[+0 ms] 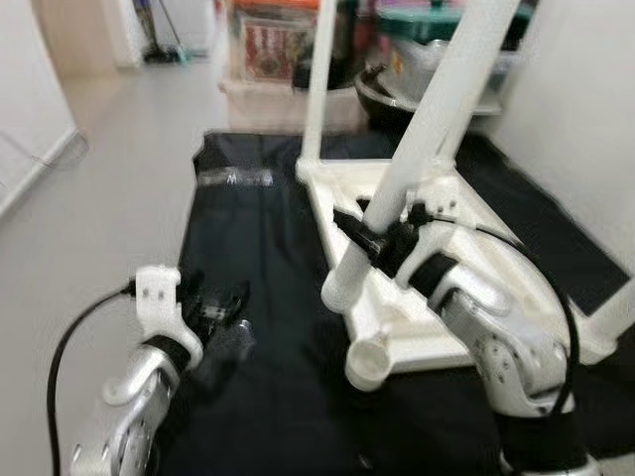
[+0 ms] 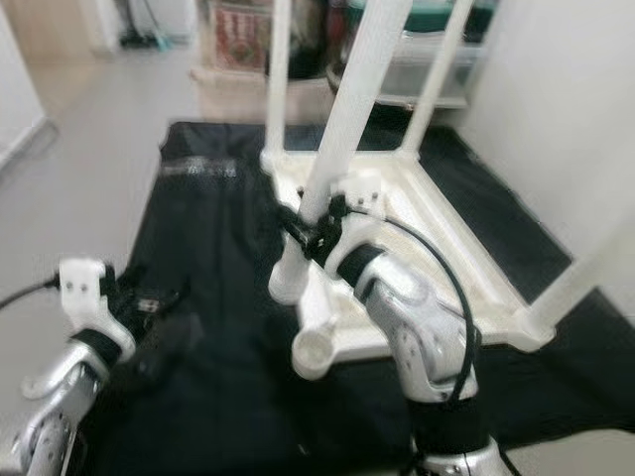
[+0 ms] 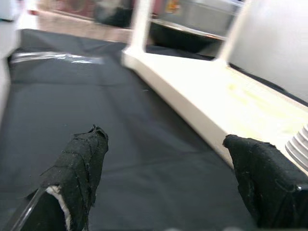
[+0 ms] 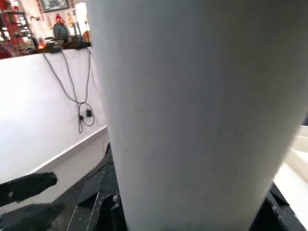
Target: Building children table
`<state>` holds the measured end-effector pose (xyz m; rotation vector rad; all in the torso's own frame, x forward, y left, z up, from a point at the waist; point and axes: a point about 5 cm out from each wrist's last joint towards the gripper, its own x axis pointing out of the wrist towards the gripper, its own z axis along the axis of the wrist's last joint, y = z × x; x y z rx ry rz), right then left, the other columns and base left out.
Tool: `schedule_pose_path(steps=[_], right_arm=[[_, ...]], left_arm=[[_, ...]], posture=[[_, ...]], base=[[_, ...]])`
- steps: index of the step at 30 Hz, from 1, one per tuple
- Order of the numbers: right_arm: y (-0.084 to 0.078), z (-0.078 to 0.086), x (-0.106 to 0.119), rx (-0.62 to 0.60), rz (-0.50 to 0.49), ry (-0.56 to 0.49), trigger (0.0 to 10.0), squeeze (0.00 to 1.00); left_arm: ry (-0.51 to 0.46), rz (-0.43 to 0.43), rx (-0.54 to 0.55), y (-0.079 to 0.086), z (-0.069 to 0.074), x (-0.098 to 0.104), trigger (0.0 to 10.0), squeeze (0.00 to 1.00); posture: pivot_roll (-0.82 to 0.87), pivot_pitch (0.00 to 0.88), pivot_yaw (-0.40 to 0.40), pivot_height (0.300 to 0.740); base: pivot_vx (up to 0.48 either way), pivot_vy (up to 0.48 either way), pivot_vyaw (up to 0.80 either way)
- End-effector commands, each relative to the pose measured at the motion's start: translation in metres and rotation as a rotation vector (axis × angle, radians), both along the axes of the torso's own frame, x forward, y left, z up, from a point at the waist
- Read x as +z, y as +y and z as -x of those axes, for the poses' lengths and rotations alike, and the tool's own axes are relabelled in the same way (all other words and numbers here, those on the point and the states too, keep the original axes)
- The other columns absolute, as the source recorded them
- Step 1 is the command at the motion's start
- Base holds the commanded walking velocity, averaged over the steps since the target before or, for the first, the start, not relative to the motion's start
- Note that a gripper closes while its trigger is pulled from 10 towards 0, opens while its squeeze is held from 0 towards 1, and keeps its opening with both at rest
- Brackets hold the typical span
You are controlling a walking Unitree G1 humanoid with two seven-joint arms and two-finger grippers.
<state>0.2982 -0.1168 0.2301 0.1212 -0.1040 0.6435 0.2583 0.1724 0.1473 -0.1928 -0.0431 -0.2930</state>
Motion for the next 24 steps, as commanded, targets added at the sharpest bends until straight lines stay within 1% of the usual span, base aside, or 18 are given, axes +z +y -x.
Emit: schedule_pose_path(steps=[1, 2, 7, 9, 13, 14, 16, 17, 19, 24], right_arm=[[-0.005, -0.001, 0.001, -0.012, -0.001, -0.006, 10.0, 0.0], [-0.005, -0.001, 0.001, -0.011, 0.002, -0.01, 10.0, 0.0], [-0.006, 0.001, 0.0, 0.016, 0.033, -0.012, 10.0, 0.0], [-0.004, 0.005, -0.002, 0.068, 0.062, -0.008, 10.0, 0.0], [-0.001, 0.014, -0.006, 0.211, 0.136, 0.001, 10.0, 0.0], [-0.001, 0.014, -0.006, 0.211, 0.136, 0.001, 10.0, 0.0], [0.001, 0.017, -0.008, 0.271, 0.17, -0.003, 10.0, 0.0], [0.001, 0.017, -0.008, 0.271, 0.17, -0.003, 10.0, 0.0], [0.001, 0.022, -0.014, 0.34, 0.22, -0.003, 10.0, 0.0], [-0.002, 0.02, -0.023, 0.367, 0.265, 0.013, 10.0, 0.0]], left_arm=[[0.008, -0.003, -0.013, -0.003, 0.0, -0.003, 10.0, 0.0], [0.008, -0.003, -0.014, -0.004, 0.0, -0.003, 10.0, 0.0], [0.009, -0.004, -0.017, -0.004, 0.0, -0.003, 10.0, 0.0], [0.009, -0.006, -0.017, -0.004, 0.001, -0.003, 10.0, 0.0], [0.007, -0.007, -0.016, -0.004, 0.001, -0.003, 10.0, 0.0], [0.007, -0.007, -0.016, -0.004, 0.001, -0.003, 10.0, 0.0], [0.007, -0.007, -0.015, -0.004, 0.001, -0.003, 10.0, 0.0], [0.007, -0.007, -0.015, -0.004, 0.001, -0.003, 10.0, 0.0], [0.007, -0.008, -0.012, -0.003, 0.002, -0.003, 10.0, 0.0], [0.006, -0.01, -0.006, 0.0, 0.003, -0.002, 10.0, 0.0]], posture=[[0.07, 0.0, -0.084, 0.74], [0.07, 0.0, -0.084, 0.74], [0.07, 0.0, -0.082, 0.74], [0.07, 0.0, -0.082, 0.74], [0.07, 0.0, -0.084, 0.74], [0.07, 0.0, -0.084, 0.74], [0.07, 0.0, -0.084, 0.74], [0.07, 0.0, -0.084, 0.74], [0.07, 0.0, -0.084, 0.74], [0.08, 0.0, -0.094, 0.74]], base=[[0.0, 0.0, -0.8], [0.0, 0.0, -0.8], [0.0, 0.0, 0.0], [0.0, 0.0, 0.0], [0.0, 0.0, 0.0], [0.0, 0.0, 0.0], [0.0, 0.0, 0.0], [0.0, 0.0, 0.0], [0.0, 0.0, 0.0], [0.0, 0.0, 0.0]])
